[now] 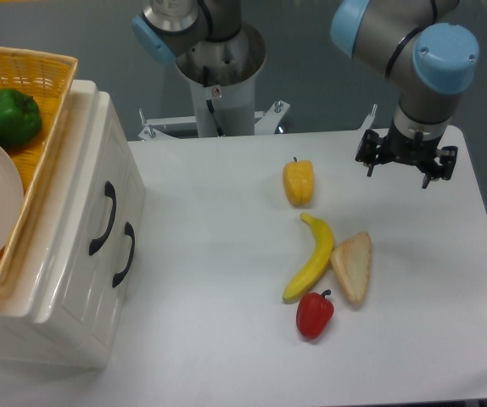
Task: Slide open the top white drawer
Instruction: 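Raise the open gripper slightly above the table near the fruit, then move the gripper across the table toward the upper drawer's black handle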
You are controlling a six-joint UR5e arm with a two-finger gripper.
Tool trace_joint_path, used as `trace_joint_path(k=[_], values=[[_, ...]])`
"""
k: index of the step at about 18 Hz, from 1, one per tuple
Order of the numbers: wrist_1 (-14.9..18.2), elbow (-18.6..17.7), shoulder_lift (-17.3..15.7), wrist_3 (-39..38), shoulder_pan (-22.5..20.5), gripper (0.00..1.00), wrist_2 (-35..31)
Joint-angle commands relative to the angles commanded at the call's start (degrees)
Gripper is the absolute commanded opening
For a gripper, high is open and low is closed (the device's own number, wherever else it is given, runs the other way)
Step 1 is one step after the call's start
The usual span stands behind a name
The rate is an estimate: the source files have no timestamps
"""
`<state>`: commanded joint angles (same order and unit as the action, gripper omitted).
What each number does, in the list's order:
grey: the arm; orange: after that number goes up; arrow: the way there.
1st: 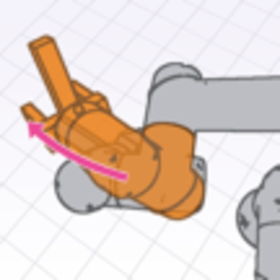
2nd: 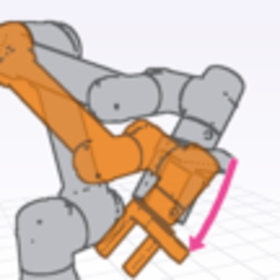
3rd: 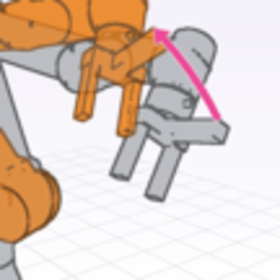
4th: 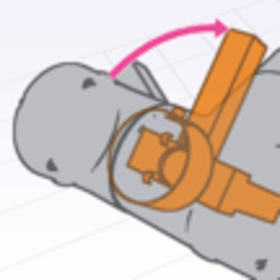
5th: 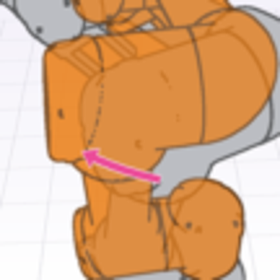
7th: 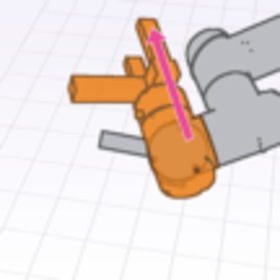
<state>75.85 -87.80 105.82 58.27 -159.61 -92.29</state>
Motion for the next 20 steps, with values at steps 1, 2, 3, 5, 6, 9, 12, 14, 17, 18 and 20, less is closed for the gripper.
trace_joint_path(k=[1, 2, 3, 5, 6, 9, 12, 14, 17, 18, 20], values=[[0.0, 0.0, -0.09, -0.09, 0.0, 1.0, 0.0], [0.0, -0.09, 0.0, -0.18, 0.09, 1.0, -0.09], [0.0, 0.09, 0.0, -0.26, 0.17, 1.0, 0.35], [-0.09, 0.18, 0.0, -0.61, 1.05, 1.0, 0.7], [-0.09, 0.0, 0.0, -0.7, 1.4, 1.0, 0.62], [-0.7, -1.4, 0.17, -1.93, 3.16, 1.0, 0.88], [-1.23, -2.55, 0.7, -6.74, 4.3, 1.0, 0.88], [-1.75, -2.55, 0.88, -9.75, 5.62, 1.0, 0.88], [-2.81, -2.46, 1.23, -10.98, 6.33, 1.0, 2.54], [-2.81, -2.37, 1.23, -12.99, 6.42, 1.0, 3.77], [-2.81, -2.37, 1.06, -17.56, 6.59, 1.0, 6.15]])
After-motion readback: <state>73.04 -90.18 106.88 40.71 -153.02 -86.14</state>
